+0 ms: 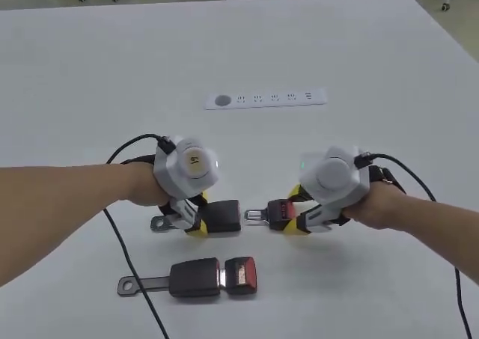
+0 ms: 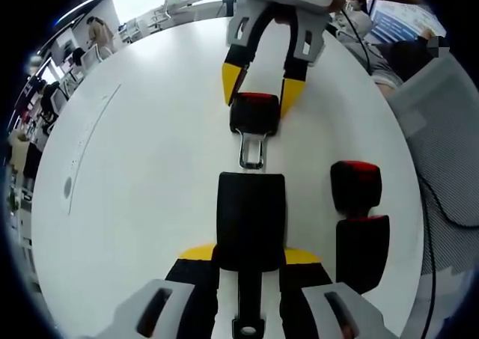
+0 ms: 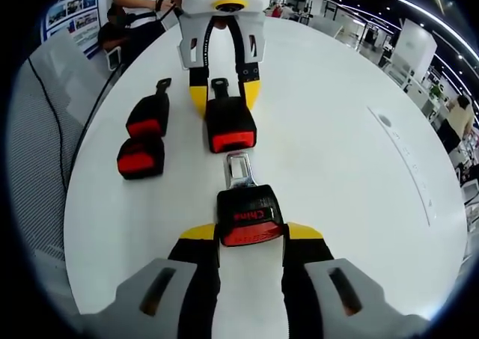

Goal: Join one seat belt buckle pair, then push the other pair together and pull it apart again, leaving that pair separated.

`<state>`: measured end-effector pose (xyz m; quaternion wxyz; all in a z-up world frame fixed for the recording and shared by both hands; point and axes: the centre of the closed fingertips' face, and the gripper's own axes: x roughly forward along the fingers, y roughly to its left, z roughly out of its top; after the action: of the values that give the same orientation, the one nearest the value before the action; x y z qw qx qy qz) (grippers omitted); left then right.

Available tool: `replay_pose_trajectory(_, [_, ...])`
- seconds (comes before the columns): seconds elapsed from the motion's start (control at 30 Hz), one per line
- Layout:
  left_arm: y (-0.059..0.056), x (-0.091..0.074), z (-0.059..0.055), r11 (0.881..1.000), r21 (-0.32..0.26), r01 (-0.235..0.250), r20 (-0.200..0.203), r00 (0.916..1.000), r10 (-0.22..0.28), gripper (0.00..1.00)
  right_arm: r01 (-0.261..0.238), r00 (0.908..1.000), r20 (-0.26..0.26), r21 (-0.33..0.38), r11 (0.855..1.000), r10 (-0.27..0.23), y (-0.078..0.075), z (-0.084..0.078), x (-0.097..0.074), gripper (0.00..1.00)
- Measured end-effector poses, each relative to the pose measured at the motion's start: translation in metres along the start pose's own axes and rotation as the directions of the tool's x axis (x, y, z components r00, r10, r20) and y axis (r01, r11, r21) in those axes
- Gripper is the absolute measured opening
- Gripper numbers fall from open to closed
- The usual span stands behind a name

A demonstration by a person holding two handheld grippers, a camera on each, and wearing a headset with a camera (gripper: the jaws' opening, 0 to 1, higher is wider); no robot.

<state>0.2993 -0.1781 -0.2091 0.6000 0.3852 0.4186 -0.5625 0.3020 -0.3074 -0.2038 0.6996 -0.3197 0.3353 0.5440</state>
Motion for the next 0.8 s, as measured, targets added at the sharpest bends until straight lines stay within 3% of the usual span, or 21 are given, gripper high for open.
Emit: replay_pose_trajectory(0.8, [-0.001,0.000,0.001,1.000,-0.005,-0.002,0.001,1.0000,0.002,0.31,-0.016,0.9996,-0.025,-0.005,1.000,0.016,-0.005,-0.027,-0.017,0.30])
